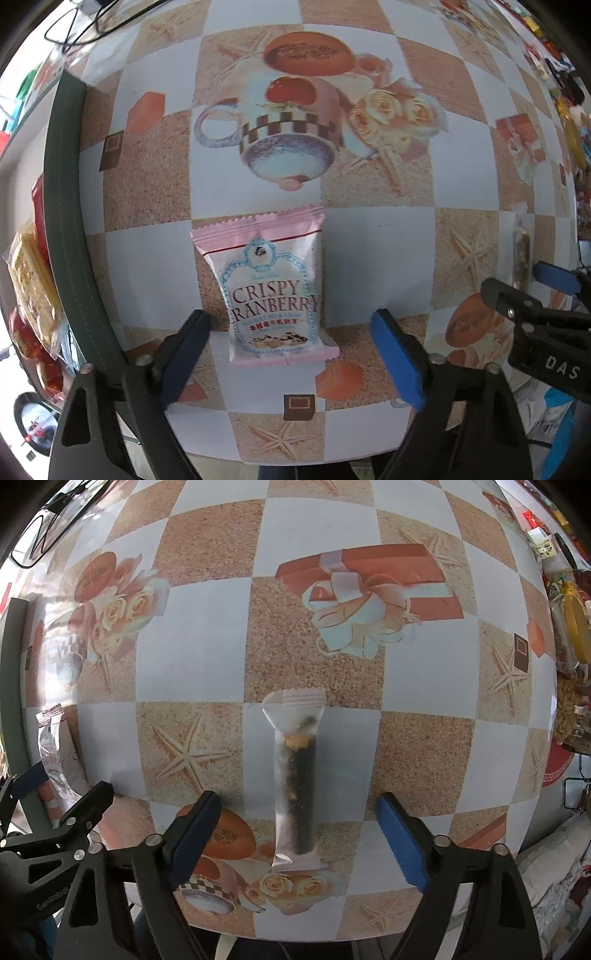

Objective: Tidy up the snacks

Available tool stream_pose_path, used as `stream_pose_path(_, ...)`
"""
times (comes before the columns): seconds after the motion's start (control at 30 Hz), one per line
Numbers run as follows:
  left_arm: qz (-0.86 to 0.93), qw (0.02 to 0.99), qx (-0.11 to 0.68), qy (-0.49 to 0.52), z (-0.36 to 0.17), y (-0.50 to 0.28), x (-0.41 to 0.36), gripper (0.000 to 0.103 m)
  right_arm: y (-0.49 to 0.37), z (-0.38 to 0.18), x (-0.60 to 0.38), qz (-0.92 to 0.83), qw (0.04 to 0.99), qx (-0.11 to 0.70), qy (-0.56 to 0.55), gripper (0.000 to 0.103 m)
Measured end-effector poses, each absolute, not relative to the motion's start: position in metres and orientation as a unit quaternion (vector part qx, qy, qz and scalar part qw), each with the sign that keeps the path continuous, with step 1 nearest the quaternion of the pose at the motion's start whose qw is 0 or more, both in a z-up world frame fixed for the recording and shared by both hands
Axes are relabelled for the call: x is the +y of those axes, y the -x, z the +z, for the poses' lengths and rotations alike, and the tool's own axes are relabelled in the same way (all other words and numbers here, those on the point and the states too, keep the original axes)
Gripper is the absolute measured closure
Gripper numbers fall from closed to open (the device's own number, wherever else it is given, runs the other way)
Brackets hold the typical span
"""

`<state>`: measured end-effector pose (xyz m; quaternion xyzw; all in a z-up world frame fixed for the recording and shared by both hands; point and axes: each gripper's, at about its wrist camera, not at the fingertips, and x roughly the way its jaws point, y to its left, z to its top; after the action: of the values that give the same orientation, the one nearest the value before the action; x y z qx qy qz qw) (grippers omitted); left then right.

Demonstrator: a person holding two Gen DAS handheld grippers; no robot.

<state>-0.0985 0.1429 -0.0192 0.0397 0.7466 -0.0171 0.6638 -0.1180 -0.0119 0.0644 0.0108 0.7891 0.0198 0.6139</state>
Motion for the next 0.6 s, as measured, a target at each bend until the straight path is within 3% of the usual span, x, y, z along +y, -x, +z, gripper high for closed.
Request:
stream_pose_path(0.07, -0.025, 0.669, 0.741, -0.049, -0.014, 0.098, 0.138, 0.038, 0.117, 0.068, -0.006, 0.024, 0.618, 0.786, -0.009, 0.038)
stream_pose_path(0.13, -0.032, 0.673, 0.737, -0.056, -0.01, 0.098, 0.133, 0.053, 0.117, 0.074, 0.001, 0.029, 0.623, 0.782, -0.006, 0.064)
stream_pose_path(0.2, -0.036, 0.672, 0.738, -0.055, -0.009, 0.097, 0.133, 0.06, 0.116, 0.078, 0.006, 0.034, 0.625, 0.78, -0.006, 0.083)
stream_pose_path(0.6, -0.048, 0.698, 0.714, -0.035, 0.025, 0.105, 0.156, 0.061, 0.12, 0.104, 0.031, 0.063, 0.628, 0.775, -0.037, 0.083)
